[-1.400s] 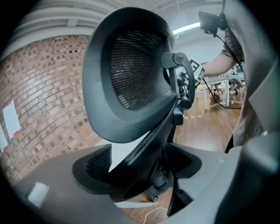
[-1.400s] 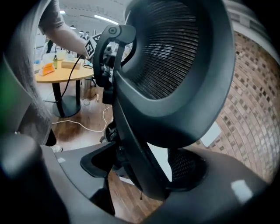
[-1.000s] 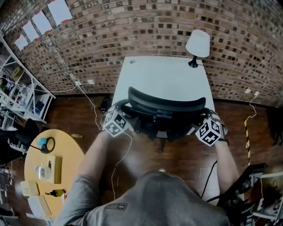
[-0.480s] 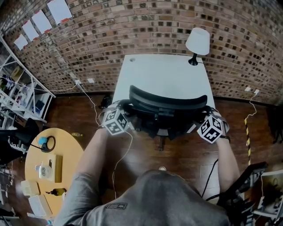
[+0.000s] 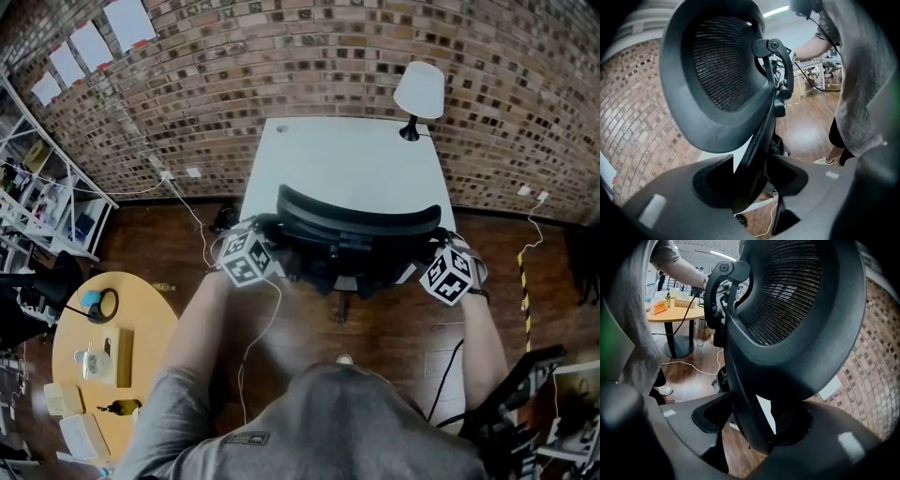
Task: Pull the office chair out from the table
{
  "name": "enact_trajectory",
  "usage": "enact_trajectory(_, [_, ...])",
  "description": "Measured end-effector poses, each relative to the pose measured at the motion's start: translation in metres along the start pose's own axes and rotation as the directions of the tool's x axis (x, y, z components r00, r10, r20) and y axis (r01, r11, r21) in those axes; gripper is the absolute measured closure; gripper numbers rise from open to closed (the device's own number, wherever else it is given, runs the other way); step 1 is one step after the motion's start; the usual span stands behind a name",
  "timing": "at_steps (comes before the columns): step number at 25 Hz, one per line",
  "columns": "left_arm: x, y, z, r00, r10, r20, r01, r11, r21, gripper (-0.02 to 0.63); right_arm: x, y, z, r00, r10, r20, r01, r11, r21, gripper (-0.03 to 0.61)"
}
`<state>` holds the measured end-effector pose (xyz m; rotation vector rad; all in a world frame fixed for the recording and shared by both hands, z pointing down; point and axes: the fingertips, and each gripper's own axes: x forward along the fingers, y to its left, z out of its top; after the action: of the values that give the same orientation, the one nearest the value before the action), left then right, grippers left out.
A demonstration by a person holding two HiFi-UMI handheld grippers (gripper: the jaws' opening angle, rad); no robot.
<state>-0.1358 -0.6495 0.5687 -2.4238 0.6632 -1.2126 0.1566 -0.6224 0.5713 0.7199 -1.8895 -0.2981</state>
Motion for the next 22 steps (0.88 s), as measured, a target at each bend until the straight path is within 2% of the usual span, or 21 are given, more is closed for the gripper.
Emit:
enact_trajectory(11, [-0.019, -0.024, 0.003, 1.0, -0.019, 0.021, 0.019, 1.0, -0.002, 0.397, -0.018, 0.024, -0.002, 1.0, 0.001, -0.026, 0.0, 1.0, 0.015, 0.304])
enact_trajectory(22, [-0.051, -0.066, 0.012, 0.998, -0.037, 0.055, 0.036, 0.999, 0.012, 0.405, -0.051, 0.062, -0.008, 0.999, -0.009, -0.042, 0.011, 0.999, 0.031, 0.299])
